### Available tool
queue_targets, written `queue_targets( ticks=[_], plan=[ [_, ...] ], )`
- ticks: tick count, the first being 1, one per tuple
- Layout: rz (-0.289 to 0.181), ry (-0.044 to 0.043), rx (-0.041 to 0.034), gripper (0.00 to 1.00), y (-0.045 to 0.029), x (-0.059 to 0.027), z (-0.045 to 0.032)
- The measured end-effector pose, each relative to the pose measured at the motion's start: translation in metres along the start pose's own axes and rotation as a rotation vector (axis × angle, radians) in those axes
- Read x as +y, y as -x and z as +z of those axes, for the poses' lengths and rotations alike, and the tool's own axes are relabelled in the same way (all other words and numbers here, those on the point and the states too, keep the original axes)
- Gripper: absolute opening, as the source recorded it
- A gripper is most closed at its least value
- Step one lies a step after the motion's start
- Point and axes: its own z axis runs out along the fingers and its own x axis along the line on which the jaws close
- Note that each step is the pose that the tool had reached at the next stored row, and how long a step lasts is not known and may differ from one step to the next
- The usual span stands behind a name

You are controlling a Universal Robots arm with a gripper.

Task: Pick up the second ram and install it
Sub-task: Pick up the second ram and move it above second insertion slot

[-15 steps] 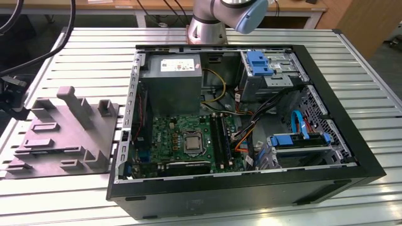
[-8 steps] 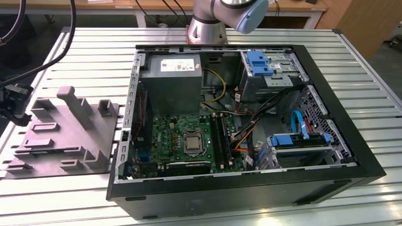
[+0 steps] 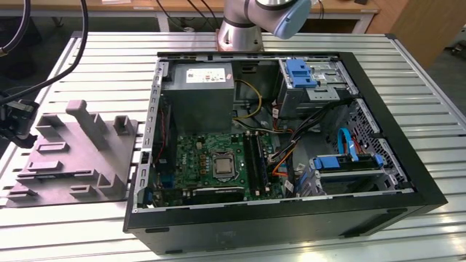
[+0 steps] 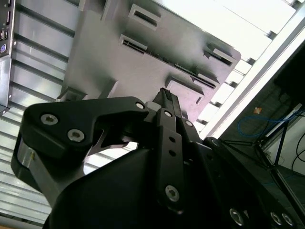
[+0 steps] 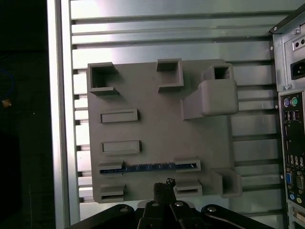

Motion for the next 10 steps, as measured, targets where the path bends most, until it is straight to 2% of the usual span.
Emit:
queue_targets(
  ticks=[10],
  plan=[
    [-0.001, 0.0, -0.0001, 0.1, 0.0, 0.0, 0.0004]
  ],
)
